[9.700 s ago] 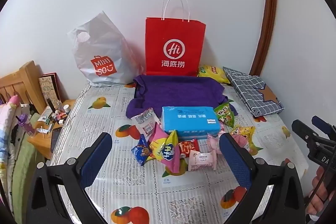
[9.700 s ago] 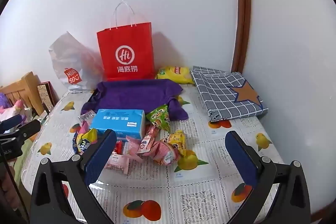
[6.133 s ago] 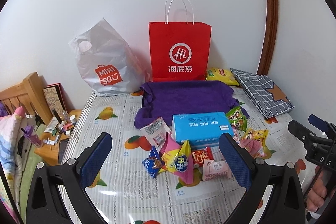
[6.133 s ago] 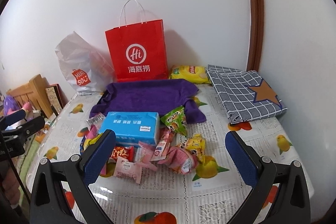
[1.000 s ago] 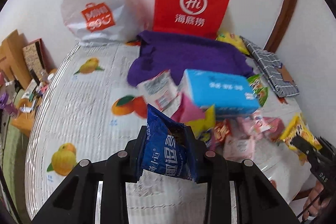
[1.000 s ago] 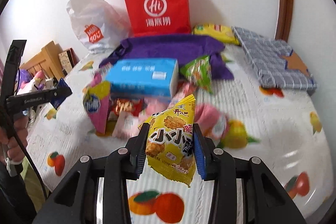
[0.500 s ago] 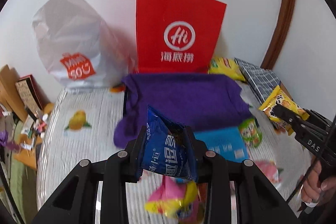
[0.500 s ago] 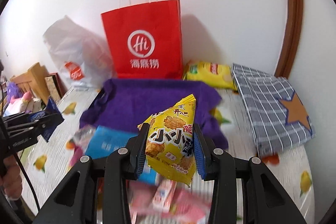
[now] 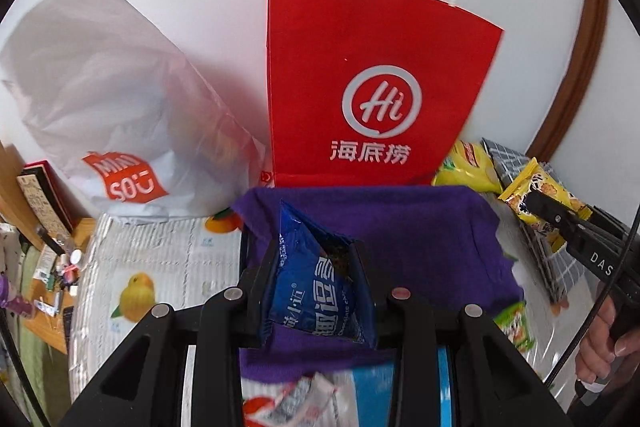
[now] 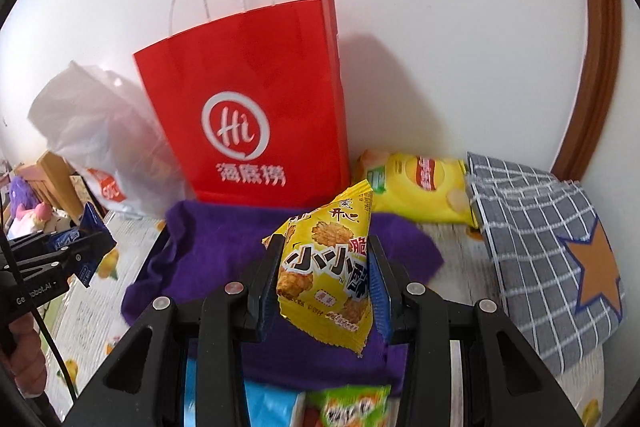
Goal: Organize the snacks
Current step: 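Carry both packets over the purple towel with both tools, then open both tools to drop the packets onto the purple towel, then move both tools back to the pile and grasp the green chip pack with the right tool, then grasp the pink-yellow snack bag with the left tool while the right tool holds the green pack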
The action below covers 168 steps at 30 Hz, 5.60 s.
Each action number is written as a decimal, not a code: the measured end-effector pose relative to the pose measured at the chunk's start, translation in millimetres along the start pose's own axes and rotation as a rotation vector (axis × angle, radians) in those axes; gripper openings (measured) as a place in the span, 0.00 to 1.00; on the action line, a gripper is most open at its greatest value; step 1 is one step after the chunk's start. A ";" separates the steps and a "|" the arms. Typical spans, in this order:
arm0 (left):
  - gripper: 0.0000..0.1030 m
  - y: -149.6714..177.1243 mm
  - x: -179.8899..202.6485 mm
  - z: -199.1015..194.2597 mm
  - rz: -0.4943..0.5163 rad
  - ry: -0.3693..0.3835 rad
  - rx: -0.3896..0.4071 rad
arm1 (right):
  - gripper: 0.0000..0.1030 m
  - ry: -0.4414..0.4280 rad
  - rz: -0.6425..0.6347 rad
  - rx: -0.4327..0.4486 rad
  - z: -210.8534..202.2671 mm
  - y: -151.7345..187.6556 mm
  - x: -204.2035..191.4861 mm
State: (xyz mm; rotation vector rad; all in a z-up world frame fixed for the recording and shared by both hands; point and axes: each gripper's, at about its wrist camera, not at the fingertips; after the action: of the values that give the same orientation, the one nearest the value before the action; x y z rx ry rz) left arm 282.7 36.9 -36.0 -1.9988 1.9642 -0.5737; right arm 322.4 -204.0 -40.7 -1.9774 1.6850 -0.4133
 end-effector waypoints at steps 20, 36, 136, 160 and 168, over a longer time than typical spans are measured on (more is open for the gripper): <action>0.31 -34.7 -18.3 86.6 -0.056 0.019 -0.134 | 0.38 -0.018 -0.043 -0.166 93.6 -8.6 20.0; 0.31 -30.9 -15.2 126.9 -0.058 -0.018 -0.266 | 0.38 -0.018 -0.046 -0.313 136.6 1.1 19.9; 0.85 101.6 -53.0 2.4 -0.118 0.047 -0.178 | 0.47 -0.045 0.094 -0.286 32.8 140.3 55.1; 0.78 181.2 23.9 32.6 0.128 0.111 -0.259 | 0.47 -0.013 0.083 -0.171 -56.3 233.7 26.3; 0.58 192.0 12.9 5.7 0.117 0.121 -0.187 | 0.47 -0.047 0.069 -0.129 -69.3 253.7 14.6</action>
State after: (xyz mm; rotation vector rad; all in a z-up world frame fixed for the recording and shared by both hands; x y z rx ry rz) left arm 115.4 16.7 -128.9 -1.9790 2.2661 -0.5102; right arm 78.8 -257.1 -125.8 -1.9966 1.7847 -0.2368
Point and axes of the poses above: each gripper's, at about its wrist camera, not at the fingertips, and z roughly the way its jaws point, x to its right, y to its underside, and after that the axes turned 15 degrees about -x, right-handed
